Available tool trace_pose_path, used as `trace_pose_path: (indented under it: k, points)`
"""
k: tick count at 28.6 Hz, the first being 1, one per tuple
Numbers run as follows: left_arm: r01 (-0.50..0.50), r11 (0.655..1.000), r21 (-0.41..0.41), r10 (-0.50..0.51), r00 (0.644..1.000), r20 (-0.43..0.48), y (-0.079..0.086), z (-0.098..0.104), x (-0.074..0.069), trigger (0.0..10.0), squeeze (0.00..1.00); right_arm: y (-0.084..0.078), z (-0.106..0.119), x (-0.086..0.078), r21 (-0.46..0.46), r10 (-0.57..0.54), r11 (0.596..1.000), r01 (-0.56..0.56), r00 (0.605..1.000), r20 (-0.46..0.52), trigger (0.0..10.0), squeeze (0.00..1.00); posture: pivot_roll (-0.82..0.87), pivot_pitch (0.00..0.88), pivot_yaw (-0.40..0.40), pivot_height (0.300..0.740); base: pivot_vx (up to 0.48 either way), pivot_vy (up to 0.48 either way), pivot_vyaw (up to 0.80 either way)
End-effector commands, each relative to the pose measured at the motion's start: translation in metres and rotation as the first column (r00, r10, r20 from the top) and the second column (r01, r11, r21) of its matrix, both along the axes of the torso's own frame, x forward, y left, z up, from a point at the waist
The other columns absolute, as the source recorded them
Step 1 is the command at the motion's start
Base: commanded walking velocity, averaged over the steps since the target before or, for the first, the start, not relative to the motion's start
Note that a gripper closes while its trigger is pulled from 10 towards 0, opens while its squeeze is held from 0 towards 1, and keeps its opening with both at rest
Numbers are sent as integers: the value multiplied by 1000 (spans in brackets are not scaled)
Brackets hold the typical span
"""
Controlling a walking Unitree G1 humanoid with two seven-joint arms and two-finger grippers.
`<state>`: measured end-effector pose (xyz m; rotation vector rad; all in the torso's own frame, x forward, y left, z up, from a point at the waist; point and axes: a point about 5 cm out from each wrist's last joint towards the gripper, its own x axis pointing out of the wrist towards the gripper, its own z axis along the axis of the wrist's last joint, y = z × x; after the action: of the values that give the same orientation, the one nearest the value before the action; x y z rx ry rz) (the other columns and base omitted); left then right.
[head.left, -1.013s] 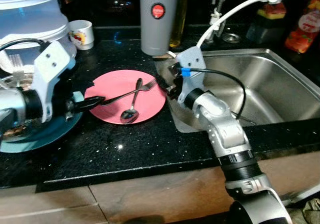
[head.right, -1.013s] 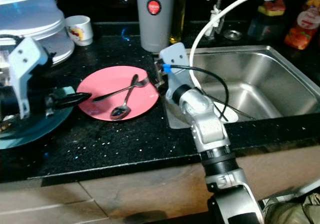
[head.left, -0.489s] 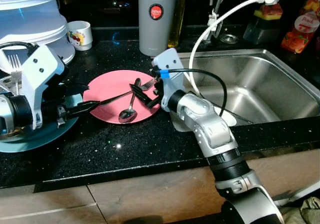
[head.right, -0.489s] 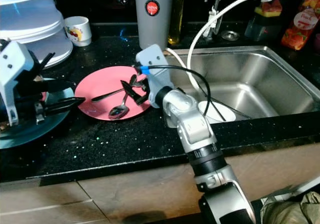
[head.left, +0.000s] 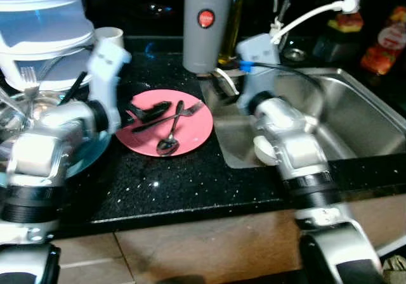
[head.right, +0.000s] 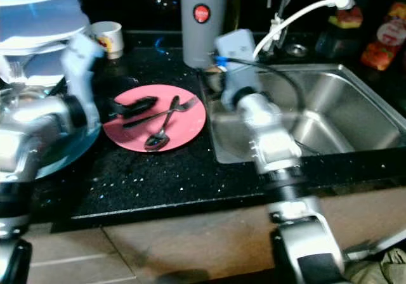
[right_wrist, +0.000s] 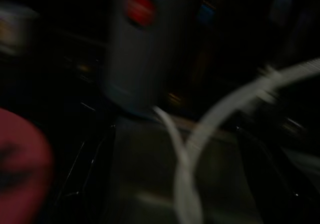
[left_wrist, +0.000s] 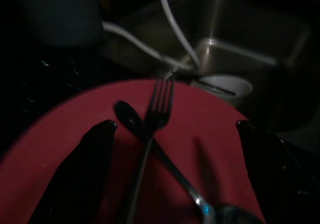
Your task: Kitchen organization
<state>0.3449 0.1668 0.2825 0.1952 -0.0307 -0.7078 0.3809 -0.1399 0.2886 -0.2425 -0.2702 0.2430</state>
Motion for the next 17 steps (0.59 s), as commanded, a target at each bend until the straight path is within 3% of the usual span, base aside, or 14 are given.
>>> trace_pose_path:
  k: [1,4,8,17]
  points:
    - [27,999,46,-24,997,-78,-9,-10,3,10000,1000,-11,-9,0,-26,-29,999,28,999,-17,10000,0,31,99,-35,740,0,0,0]
    - [54,993,105,-39,990,-135,-15,-19,4,10000,1000,-21,-13,0,-48,-50,998,49,998,-28,10000,0,30,106,-38,740,0,0,0]
    - [26,980,199,8,986,-166,-8,-25,9,10000,1000,-26,-17,0,-67,-50,997,47,998,-42,10000,0,30,111,-35,740,0,0,0]
    - [-76,974,214,122,971,-207,5,-19,22,10000,1000,-25,-24,-1,-97,3,995,-11,997,-76,10000,0,40,111,-33,740,0,0,0]
